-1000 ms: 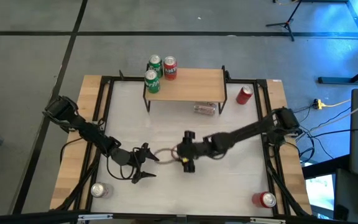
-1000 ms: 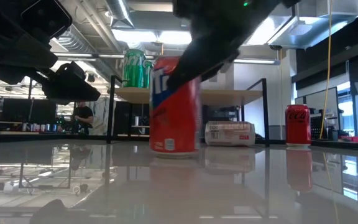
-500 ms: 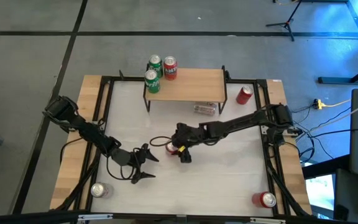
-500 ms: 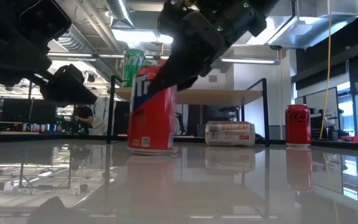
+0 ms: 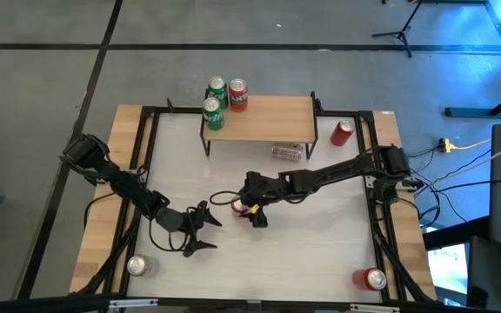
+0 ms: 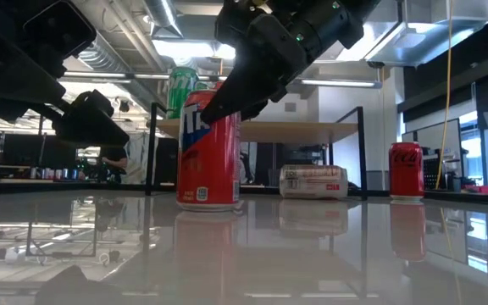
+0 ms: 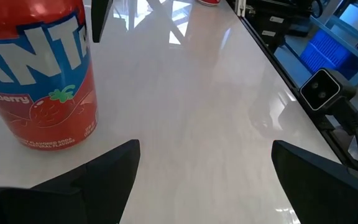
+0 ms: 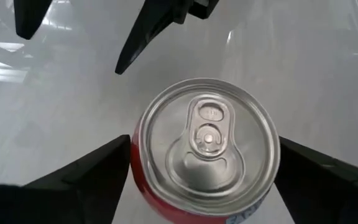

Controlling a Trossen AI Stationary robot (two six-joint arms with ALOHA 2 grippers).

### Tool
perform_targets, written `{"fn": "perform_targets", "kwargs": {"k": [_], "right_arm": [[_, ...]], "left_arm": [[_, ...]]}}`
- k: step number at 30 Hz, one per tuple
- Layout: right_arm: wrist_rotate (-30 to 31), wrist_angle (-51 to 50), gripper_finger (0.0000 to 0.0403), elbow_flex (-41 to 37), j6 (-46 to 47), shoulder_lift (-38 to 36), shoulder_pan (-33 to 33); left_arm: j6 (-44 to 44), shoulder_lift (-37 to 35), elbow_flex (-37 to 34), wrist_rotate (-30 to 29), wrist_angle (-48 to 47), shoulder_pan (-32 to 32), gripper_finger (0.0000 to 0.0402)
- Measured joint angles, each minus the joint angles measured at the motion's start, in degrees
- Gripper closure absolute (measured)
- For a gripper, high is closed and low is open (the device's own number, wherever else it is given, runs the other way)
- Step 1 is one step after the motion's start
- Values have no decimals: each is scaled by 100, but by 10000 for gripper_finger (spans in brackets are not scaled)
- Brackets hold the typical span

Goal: Place canned beverage on shelf
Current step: Put the orange soda can on the shelf aligned with the other orange soda can

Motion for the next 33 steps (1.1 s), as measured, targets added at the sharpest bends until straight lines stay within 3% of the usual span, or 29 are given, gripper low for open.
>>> {"fn": "perform_targets", "kwargs": {"k": [7, 20, 25, 33], "right_arm": [[-2, -168, 33, 39, 0, -2, 0], [110, -2463, 33, 1326, 47, -181, 126], [603, -3433, 33, 1377, 517, -605, 514], [2342, -3606, 33, 764, 1359, -1140, 1636]], "left_arm": [[0, 0, 0, 0, 2, 0, 46], [44, 0, 0, -241, -28, 0, 47], [46, 0, 2, -367, -90, 0, 46], [186, 0, 244, -359, -202, 184, 47]]}}
